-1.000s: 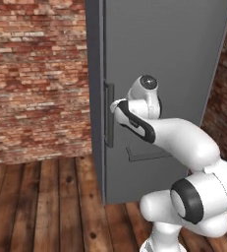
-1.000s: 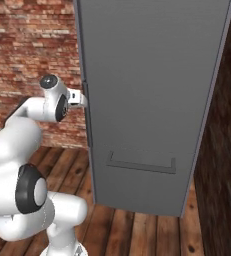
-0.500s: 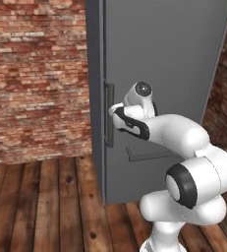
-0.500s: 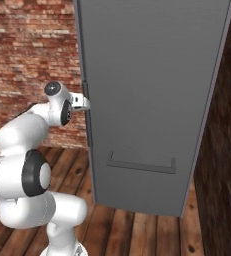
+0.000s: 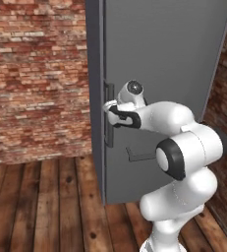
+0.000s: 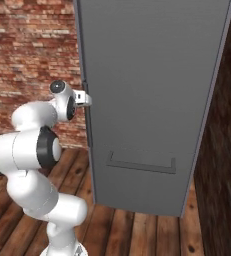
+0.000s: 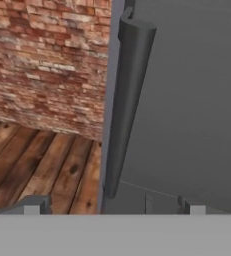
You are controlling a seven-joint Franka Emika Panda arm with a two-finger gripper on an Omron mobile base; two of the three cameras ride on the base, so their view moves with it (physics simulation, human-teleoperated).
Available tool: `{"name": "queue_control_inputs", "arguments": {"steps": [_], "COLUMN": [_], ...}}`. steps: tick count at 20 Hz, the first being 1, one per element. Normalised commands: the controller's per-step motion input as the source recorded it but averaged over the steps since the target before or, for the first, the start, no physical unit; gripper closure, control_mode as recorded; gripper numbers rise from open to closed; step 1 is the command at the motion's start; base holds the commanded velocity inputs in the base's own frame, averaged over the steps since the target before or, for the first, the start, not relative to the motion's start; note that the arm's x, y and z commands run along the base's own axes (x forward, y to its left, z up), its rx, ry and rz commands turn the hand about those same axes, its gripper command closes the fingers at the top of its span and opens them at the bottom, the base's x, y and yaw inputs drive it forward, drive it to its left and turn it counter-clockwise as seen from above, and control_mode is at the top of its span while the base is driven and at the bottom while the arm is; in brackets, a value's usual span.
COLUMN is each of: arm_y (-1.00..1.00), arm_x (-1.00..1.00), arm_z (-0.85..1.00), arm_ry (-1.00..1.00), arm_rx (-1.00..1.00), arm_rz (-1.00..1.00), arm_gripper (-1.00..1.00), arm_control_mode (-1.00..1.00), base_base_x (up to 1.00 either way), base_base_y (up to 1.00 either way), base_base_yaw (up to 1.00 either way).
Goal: Take the lemon wedge from the fridge and place it on the plate with fish on the dining counter.
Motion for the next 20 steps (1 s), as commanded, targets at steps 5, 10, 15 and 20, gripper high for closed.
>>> {"name": "queue_control_inputs", "arguments": {"steps": [5, 10, 15, 20], "arm_y": [0.03, 0.00, 0.00, 0.00], "arm_x": [0.51, 0.49, 0.46, 0.47], "arm_z": [-0.12, -0.16, -0.20, -0.12], "arm_ry": [0.00, -0.01, -0.03, -0.03], "arm_rx": [0.00, 0.00, 0.00, 0.00], "arm_rz": [0.00, 0.00, 0.00, 0.00], "arm_gripper": [-1.00, -1.00, -1.00, -1.00], "arm_control_mode": [-1.00, -1.00, -1.00, -1.00], "base_base_x": [0.00, 0.00, 0.00, 0.00], "base_base_y": [0.00, 0.00, 0.00, 0.00], "base_base_yaw": [0.00, 0.00, 0.00, 0.00]}}
